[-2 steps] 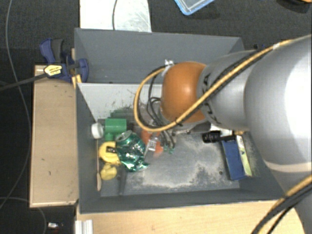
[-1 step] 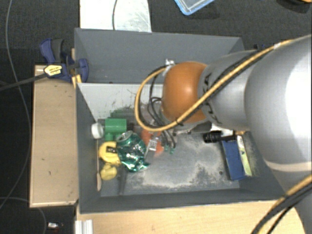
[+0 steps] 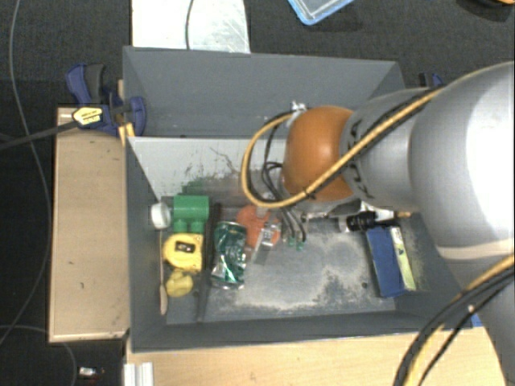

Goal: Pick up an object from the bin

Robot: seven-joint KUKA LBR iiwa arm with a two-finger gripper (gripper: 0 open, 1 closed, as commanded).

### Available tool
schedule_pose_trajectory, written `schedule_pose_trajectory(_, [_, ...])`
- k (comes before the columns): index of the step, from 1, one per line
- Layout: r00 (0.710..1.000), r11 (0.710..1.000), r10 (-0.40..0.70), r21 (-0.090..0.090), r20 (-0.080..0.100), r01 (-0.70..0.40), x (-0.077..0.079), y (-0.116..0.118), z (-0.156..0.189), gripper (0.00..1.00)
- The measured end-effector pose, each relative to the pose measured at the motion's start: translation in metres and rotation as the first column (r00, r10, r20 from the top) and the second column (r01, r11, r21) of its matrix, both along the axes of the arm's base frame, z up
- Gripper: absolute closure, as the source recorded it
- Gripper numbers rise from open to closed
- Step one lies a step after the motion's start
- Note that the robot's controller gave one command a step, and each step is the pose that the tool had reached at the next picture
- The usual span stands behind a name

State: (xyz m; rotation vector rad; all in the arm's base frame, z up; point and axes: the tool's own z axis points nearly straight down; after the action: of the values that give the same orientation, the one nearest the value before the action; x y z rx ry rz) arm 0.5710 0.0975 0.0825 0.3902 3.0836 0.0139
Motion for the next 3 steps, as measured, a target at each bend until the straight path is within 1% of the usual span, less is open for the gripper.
schedule_pose_trajectory(1, [1.0,1.0,0.03,0.001,0.009,-0.03,0.006,-0.045,-0.006,1.0])
schedule_pose_trajectory(2, [1.0,1.0,0.029,0.001,0.009,-0.029,0.006,-0.045,-0.006,1.0])
schedule_pose_trajectory(3, [1.0,1.0,0.007,0.002,0.0,-0.007,-0.014,-0.066,0.051,1.0])
